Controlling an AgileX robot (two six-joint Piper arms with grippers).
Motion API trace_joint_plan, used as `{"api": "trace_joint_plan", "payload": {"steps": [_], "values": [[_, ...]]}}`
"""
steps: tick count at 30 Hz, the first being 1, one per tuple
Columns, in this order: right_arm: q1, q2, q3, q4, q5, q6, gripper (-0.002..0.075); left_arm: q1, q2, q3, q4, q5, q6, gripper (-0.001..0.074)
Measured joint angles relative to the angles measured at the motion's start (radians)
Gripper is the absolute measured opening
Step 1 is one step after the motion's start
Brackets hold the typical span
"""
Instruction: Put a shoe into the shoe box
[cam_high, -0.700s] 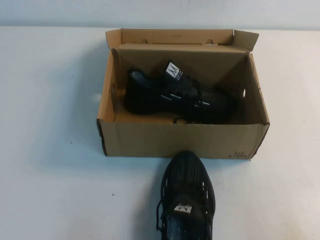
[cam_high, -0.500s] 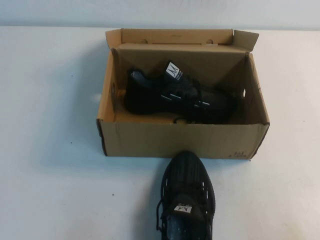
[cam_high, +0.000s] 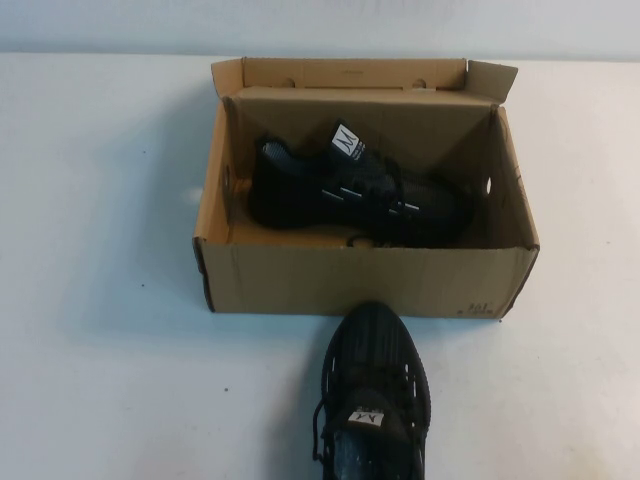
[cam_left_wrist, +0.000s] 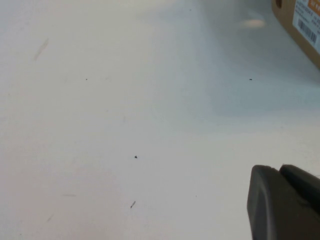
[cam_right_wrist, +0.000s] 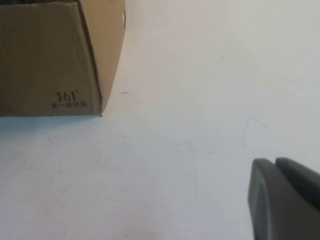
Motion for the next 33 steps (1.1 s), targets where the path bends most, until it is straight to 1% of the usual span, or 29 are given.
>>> {"api": "trace_joint_plan", "payload": {"steps": [21,23,25,29,33], "values": [[0.0,0.0,0.0,0.0,-0.018,0.0,-0.0016,0.0,0.0,0.0,0.025,-0.004,0.0,-0.0001],[0.0,0.0,0.0,0.0,-0.065,0.0,-0.0016,0.0,0.0,0.002,0.025,-0.02,0.0,-0.0001],[0.0,0.0,0.0,0.0,-0.151,0.0,-0.0016,0.0,0.0,0.002,0.025,-0.057,0.0,-0.0001],[0.0,0.0,0.0,0.0,-0.39,0.0,-0.0016,0.0,0.0,0.002,0.025,-0.182,-0.002,-0.0001],[0.0,0.0,0.0,0.001,-0.634,0.0,-0.0016,0.0,0.0,0.002,0.025,-0.355,-0.006,-0.0001]]}}
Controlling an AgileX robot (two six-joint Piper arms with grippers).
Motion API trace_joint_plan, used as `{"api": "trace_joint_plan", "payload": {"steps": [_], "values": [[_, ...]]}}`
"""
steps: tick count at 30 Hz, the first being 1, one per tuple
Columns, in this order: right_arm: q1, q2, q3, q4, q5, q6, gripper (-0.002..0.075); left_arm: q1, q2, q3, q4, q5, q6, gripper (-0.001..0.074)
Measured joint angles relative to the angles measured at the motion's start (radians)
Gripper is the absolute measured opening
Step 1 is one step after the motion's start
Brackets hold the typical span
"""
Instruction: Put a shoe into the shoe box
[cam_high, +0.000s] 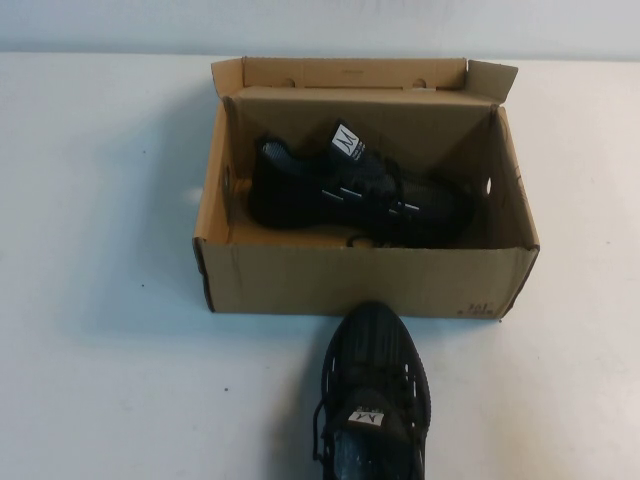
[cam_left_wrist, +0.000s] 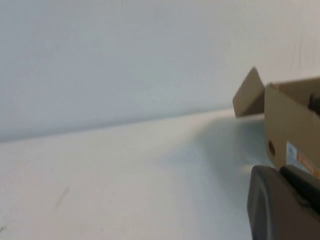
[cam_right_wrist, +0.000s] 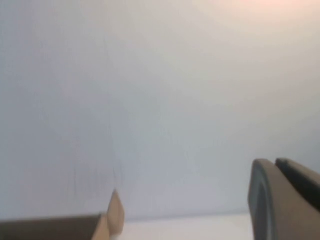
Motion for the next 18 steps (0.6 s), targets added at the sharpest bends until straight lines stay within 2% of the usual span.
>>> {"api": "trace_joint_plan", "payload": {"steps": [4,12,15,18], "values": [[0.0,0.0,0.0,0.0,-0.141,0.0,-0.0016,0.0,0.0,0.0,0.0,-0.099,-0.002,-0.0001],[0.0,0.0,0.0,0.002,-0.256,0.0,-0.0016,0.0,0.0,0.0,0.0,-0.134,-0.006,-0.0001],[0.0,0.0,0.0,0.002,-0.381,0.0,-0.0016,0.0,0.0,0.0,0.0,-0.218,-0.066,-0.0001],[0.0,-0.002,0.0,0.016,-0.532,0.002,-0.0016,0.0,0.0,0.0,0.0,-0.357,-0.201,-0.0001]]}}
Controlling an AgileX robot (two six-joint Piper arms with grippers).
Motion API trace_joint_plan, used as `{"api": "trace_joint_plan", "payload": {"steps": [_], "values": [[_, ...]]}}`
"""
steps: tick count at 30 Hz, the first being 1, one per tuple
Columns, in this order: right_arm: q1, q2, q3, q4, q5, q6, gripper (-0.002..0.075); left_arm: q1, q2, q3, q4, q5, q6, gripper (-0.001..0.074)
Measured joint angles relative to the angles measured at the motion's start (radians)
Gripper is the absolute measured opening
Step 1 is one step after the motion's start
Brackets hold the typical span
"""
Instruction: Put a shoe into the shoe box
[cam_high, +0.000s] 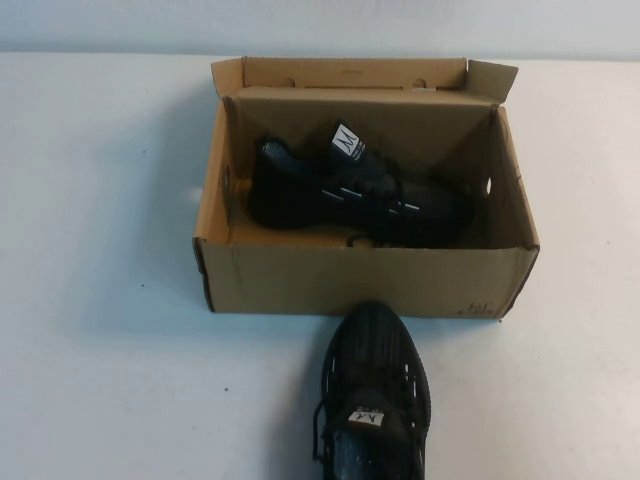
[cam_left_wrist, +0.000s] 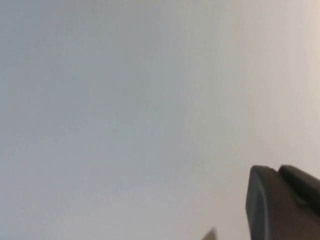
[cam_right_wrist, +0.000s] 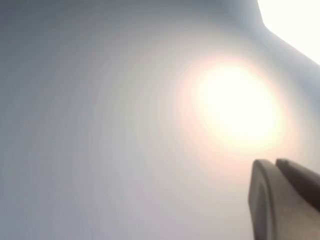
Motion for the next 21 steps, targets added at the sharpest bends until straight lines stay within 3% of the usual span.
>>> {"api": "trace_joint_plan", "payload": {"steps": [8,12,21], "values": [[0.0,-0.004,-0.179,0.118,-0.033,0.006,-0.0016,0.0,-0.003,-0.002,0.0,-0.477,-0.212,-0.0001],[0.0,-0.006,-0.336,0.12,0.076,0.052,-0.0016,0.0,-0.004,-0.077,0.002,-0.463,-0.292,-0.0001],[0.0,0.025,-0.655,0.122,0.516,0.076,-0.0016,0.0,-0.004,-0.353,0.004,-0.3,-0.303,-0.0001]]}}
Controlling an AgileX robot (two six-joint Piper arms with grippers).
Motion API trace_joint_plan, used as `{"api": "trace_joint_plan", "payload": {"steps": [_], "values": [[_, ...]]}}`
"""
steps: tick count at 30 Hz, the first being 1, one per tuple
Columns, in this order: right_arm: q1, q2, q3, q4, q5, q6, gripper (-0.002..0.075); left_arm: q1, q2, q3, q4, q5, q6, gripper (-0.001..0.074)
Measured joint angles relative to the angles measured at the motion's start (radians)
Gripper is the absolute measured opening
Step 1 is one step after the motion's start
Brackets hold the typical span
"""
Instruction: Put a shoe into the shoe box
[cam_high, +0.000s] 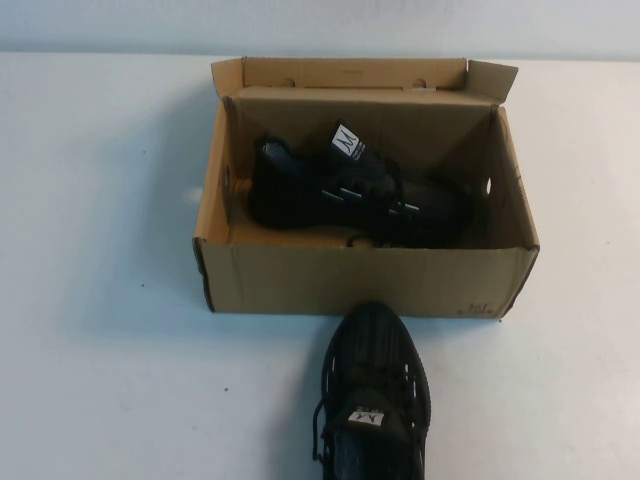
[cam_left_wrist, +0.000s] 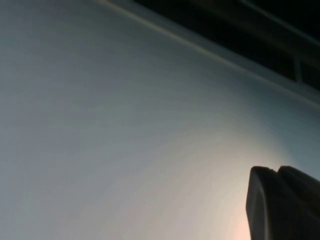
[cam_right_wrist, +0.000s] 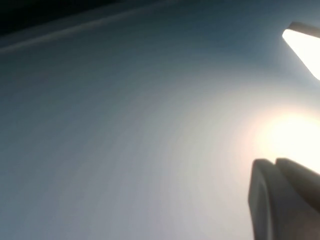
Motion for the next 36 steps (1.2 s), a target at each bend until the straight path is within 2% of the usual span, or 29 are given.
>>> {"api": "trace_joint_plan", "payload": {"steps": [5,9,13,20,25,29,36], "values": [[0.0,0.123,-0.146,-0.006,0.341,0.0,-0.0016,0.0,-0.002,-0.096,0.0,0.074,0.004,-0.0001],[0.0,0.24,-0.229,-0.011,0.601,0.0,-0.0016,0.0,-0.002,-0.179,0.0,0.324,0.008,-0.0001],[0.0,0.299,-0.232,-0.046,0.672,-0.006,-0.0016,0.0,0.0,-0.255,0.0,0.594,0.008,-0.0001],[0.055,0.318,-0.234,0.086,0.786,-0.052,-0.0016,0.0,0.058,-0.288,0.002,0.927,0.011,-0.0001],[0.119,0.414,-0.248,0.125,1.005,-0.077,-0.0016,0.0,0.062,-0.288,0.039,1.028,0.023,-0.0001],[0.145,0.548,-0.285,0.218,1.187,-0.189,-0.0016,0.0,0.066,-0.288,0.018,1.037,0.043,-0.0001],[0.149,0.737,-0.292,0.419,1.326,-0.37,-0.0001,0.0,0.159,-0.298,-0.077,1.118,0.12,-0.0001]]}}
